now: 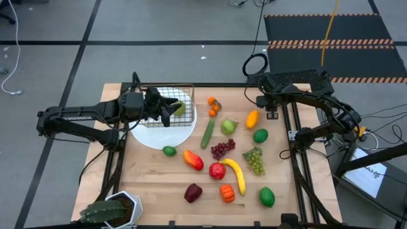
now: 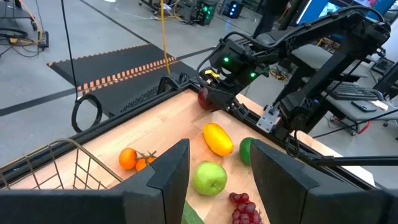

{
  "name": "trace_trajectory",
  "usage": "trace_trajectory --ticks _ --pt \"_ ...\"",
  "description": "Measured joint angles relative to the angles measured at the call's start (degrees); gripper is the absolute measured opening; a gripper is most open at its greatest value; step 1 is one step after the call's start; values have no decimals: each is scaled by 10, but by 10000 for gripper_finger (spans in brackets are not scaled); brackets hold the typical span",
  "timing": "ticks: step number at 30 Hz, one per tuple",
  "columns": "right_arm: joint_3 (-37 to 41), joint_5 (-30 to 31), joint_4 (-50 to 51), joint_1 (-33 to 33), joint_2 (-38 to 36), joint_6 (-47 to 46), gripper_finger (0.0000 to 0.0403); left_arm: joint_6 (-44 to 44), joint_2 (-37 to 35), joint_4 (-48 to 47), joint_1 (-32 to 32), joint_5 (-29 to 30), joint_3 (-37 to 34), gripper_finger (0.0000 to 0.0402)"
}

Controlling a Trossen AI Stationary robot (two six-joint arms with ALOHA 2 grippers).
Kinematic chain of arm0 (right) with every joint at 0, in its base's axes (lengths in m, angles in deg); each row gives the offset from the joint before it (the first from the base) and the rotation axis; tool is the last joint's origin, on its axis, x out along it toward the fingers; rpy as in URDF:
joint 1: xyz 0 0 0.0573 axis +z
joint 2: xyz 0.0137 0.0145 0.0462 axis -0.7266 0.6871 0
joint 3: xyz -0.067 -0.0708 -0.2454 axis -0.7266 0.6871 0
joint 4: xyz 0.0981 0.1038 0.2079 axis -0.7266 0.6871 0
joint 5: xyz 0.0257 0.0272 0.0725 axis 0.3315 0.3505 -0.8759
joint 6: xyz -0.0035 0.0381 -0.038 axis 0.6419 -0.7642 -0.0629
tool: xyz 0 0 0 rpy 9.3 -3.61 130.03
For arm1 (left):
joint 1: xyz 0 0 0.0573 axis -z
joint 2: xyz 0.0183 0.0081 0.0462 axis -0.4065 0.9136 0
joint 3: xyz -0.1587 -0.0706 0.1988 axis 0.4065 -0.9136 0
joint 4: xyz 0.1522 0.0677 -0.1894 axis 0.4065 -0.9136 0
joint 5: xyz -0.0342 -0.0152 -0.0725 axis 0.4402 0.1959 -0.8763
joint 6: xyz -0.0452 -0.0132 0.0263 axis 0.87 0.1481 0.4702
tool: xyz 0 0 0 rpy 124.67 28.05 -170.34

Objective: Build produce basket
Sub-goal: Put the top apple into the wired basket

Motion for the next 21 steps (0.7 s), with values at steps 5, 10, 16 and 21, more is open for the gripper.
trace_trajectory --ticks 5,10,16,21 --pt "0 13 -10 0 0 3 132 0 0 0 0 3 0 170" --pt "0 28 -16 0 0 -1 132 0 0 0 0 4 0 170" --pt "-31 123 -23 25 -3 -153 132 8 0 0 0 5 0 170" --pt "-140 173 74 49 -3 -290 132 13 0 0 0 5 0 170"
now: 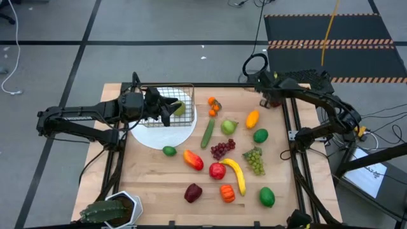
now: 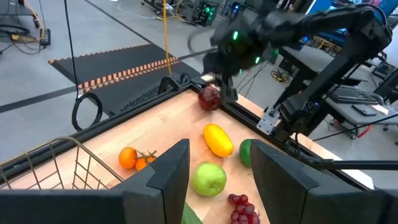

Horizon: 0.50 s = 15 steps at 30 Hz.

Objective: Build produce basket
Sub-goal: Put the top apple into the wired basket

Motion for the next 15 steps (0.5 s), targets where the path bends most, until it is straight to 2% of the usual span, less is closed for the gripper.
trace_trajectory --ticks 5,9,12,15 --pt "-121 -139 86 -19 -1 -255 132 21 0 0 0 0 0 170" --pt "-152 -182 152 -53 1 -408 136 37 0 0 0 0 0 170" --pt "-140 -254 194 -90 6 -483 165 51 0 0 0 0 0 170" --pt "-116 -264 198 -114 6 -534 221 55 0 0 0 0 0 170"
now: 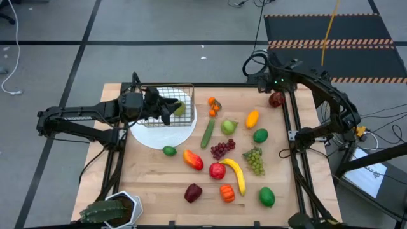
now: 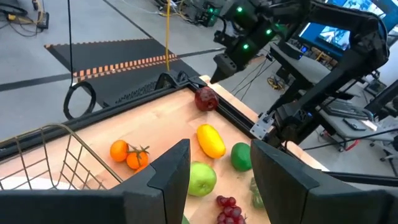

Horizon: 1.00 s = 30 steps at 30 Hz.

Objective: Build produce basket
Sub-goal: Put the top apple into the wired basket

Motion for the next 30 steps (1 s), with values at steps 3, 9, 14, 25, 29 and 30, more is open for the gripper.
trace_trajectory --ticks 3,9,14,25,29,30 --pt "20 0 -4 -23 0 -26 288 4 0 0 0 -1 0 170" --pt "29 27 -38 -26 7 -75 391 15 0 1 0 -5 0 170" --pt "29 66 -65 -24 28 -141 391 26 0 1 0 -6 0 170" --pt "28 126 -54 -11 71 -193 399 29 0 4 0 -12 0 170" --pt "26 163 -34 3 101 -207 399 26 0 4 0 -21 0 170" --pt "26 164 -31 4 107 -216 399 25 0 4 0 -22 0 170"
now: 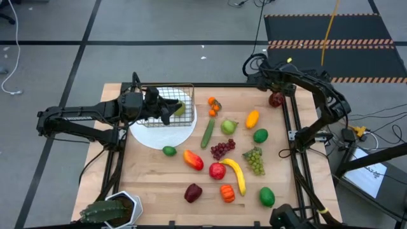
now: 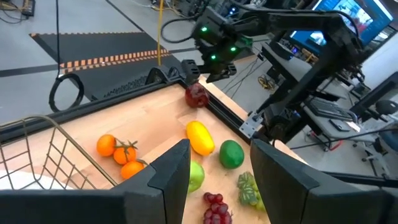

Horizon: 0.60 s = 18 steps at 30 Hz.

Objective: Build produce basket
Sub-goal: Put the top apple into the wired basket

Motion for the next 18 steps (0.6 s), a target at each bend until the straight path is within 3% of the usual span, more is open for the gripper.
trace_trajectory --ticks 6,11,18 --pt "0 16 5 2 28 -17 398 -10 0 0 0 -15 0 170" --pt "0 -47 -15 -3 54 -1 394 -10 -4 0 0 -16 0 170" --pt "0 -59 -36 -1 65 15 393 -26 -9 -1 -1 -16 0 170"
